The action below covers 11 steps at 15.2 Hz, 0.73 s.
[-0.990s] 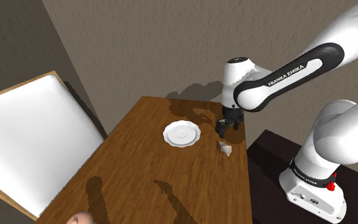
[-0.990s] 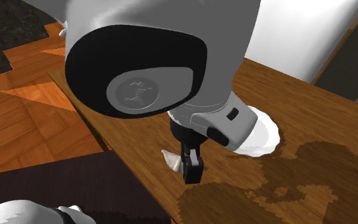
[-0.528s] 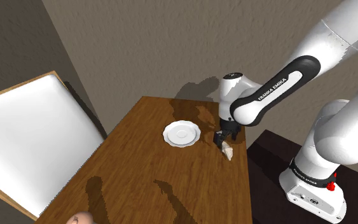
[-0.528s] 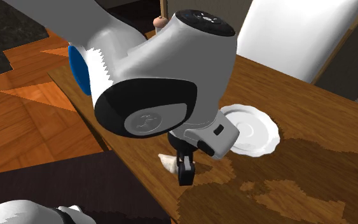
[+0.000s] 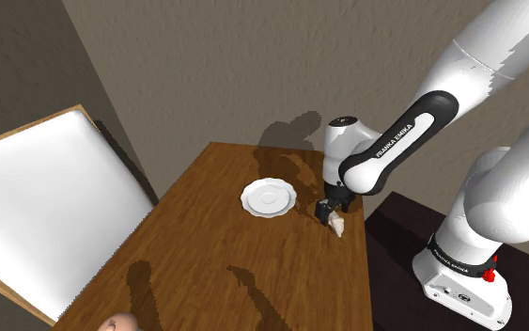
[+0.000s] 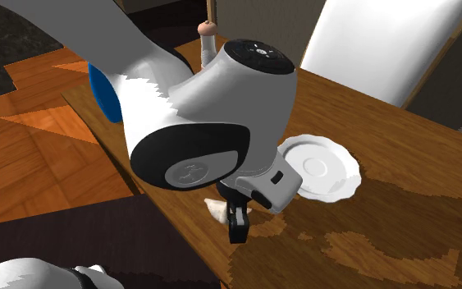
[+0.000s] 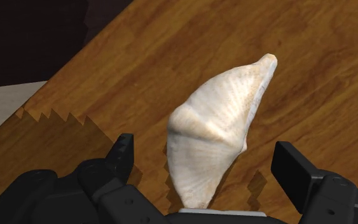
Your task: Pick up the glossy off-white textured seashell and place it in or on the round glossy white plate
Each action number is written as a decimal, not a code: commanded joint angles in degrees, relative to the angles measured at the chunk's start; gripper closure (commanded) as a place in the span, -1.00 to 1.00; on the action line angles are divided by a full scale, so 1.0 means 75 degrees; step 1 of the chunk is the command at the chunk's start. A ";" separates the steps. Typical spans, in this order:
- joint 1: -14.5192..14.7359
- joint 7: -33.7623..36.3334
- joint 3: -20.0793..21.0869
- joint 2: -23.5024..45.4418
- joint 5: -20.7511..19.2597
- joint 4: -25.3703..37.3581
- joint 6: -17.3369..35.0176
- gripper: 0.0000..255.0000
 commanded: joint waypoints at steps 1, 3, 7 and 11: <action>0.0000 0.0000 0.0001 0.0010 0.0001 -0.0002 0.0014 -1.00; 0.0000 0.0000 0.0001 0.0010 0.0001 -0.0002 0.0014 -1.00; 0.0000 -0.0001 0.0001 0.0010 0.0001 -0.0002 0.0014 1.00; 0.0000 -0.0001 0.0000 0.0010 0.0001 -0.0002 0.0014 1.00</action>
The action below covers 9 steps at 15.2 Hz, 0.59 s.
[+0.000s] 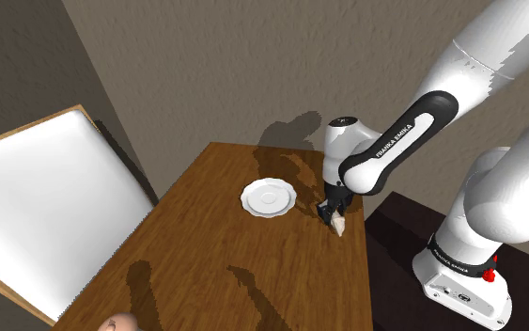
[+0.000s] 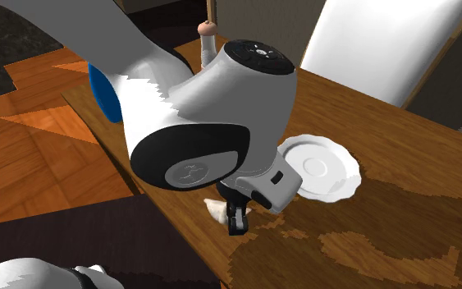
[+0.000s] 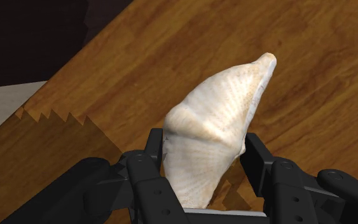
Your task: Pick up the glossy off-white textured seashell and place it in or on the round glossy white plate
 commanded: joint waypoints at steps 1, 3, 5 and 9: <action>0.0000 0.0000 0.0000 0.0000 0.0000 0.0000 0.0000 1.00; 0.0004 0.0002 -0.0008 -0.0154 0.0000 0.0011 -0.0165 1.00; 0.0010 0.0009 -0.0025 -0.0447 -0.0006 0.0045 -0.0492 1.00; 0.0017 0.0026 -0.0063 -0.0997 -0.0028 0.0141 -0.1137 1.00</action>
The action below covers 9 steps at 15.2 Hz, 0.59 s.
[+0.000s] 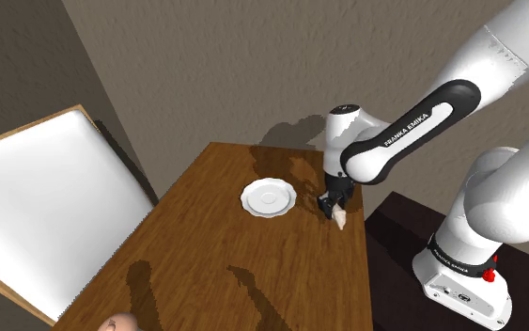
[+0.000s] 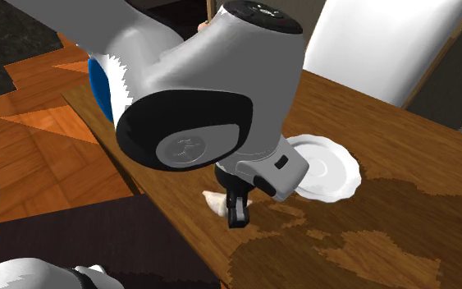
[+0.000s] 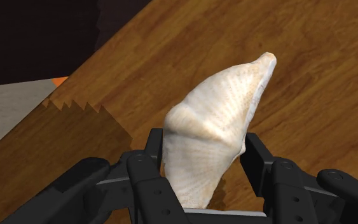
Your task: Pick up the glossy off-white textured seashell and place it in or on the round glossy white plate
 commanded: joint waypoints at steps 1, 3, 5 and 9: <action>-0.0004 -0.0001 -0.0025 -0.0249 -0.0016 0.0041 -0.0297 1.00; -0.0003 0.0008 -0.0045 -0.0495 -0.0032 0.0108 -0.0610 1.00; -0.0005 0.0018 -0.0066 -0.0727 -0.0050 0.0185 -0.0918 1.00; -0.0010 0.0039 -0.0109 -0.1145 -0.0090 0.0366 -0.1516 1.00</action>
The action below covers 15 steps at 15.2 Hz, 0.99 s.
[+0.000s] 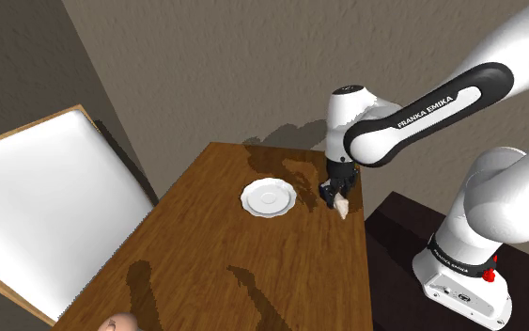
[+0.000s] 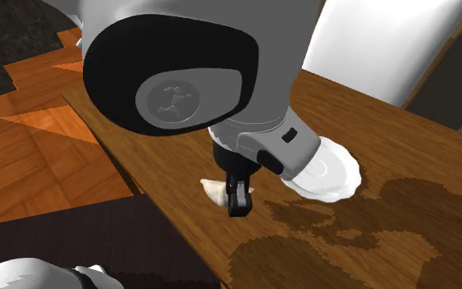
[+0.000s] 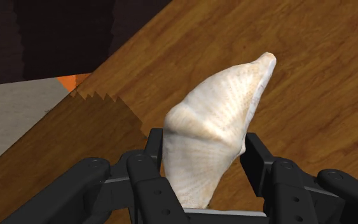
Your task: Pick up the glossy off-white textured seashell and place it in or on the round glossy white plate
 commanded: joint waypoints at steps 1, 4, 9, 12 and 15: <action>0.0003 0.0014 -0.0008 -0.0126 -0.0010 0.0063 -0.0194 1.00; -0.0128 0.0114 0.0079 0.0973 -0.0147 0.0928 0.0048 1.00; -0.0298 0.0364 0.0196 0.2575 -0.0472 0.2448 0.0135 1.00; -0.0349 0.0540 0.0236 0.3456 -0.0699 0.3414 0.0045 1.00; -0.0355 0.0713 0.0247 0.4303 -0.0927 0.4431 -0.0134 1.00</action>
